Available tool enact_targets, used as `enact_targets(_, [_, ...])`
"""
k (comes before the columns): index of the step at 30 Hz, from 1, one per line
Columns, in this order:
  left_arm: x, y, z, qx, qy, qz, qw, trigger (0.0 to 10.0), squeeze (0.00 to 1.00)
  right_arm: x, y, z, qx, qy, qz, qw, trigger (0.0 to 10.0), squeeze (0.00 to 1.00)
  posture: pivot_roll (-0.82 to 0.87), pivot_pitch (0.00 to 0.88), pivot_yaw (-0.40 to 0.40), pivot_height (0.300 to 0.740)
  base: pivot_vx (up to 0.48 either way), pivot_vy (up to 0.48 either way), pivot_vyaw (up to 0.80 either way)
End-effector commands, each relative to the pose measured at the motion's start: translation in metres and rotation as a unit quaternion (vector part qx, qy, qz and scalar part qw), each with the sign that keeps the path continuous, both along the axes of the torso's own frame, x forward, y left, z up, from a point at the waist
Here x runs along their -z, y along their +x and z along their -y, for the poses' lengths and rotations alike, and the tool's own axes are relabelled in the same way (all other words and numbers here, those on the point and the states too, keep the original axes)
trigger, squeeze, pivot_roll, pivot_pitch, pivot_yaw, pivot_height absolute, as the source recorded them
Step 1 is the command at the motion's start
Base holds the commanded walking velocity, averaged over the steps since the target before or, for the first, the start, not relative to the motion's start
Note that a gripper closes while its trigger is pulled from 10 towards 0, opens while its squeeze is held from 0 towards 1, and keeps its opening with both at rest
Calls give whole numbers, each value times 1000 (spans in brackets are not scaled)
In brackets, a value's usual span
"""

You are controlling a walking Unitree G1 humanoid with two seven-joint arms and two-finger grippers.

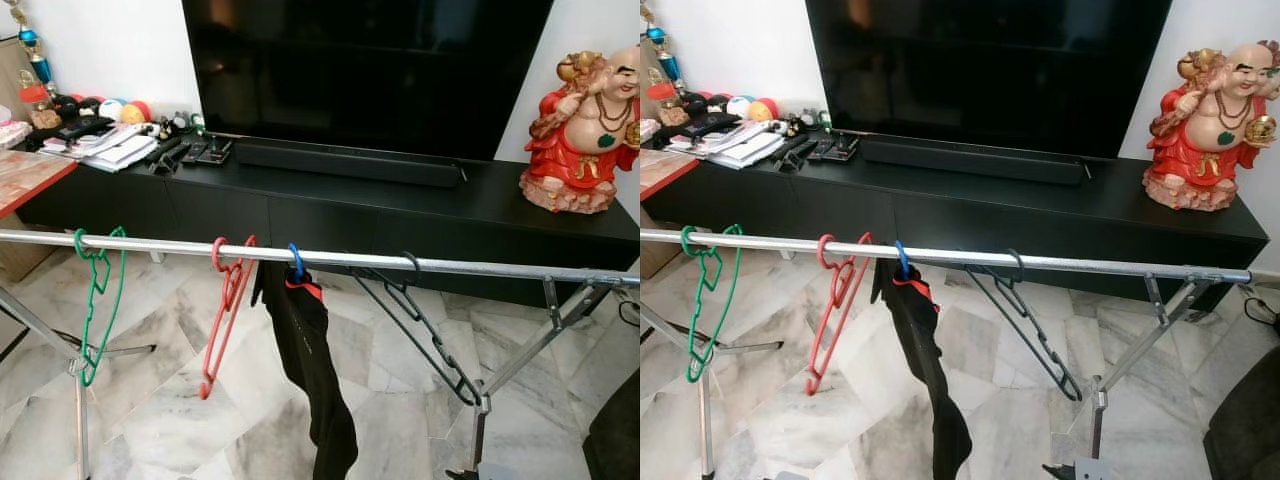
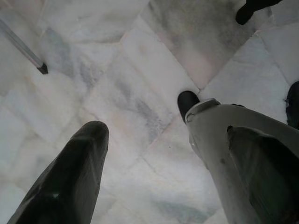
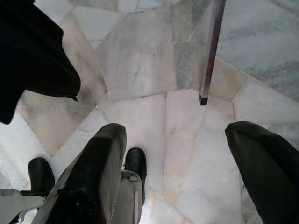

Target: Hang hanger

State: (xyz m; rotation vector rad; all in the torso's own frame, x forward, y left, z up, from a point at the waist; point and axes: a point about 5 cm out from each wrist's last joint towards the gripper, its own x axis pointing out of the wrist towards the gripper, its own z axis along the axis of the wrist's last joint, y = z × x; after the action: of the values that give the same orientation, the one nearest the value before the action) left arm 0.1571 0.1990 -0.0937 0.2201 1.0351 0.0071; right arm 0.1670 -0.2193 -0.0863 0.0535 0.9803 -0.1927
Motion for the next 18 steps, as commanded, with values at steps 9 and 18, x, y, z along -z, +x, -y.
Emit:
enact_targets(9, [1,-3,0,1,-5,1,1000,10000,0,1,-2,0,-4,4,-4,1000,10000,0,-55,0,-25,740,-164,0,0])
enact_targets(18, [1,-3,2,2,-5,2,1000,10000,0,1,-2,0,-4,5,-2,1000,10000,0,-57,0,-25,740,-248,0,0])
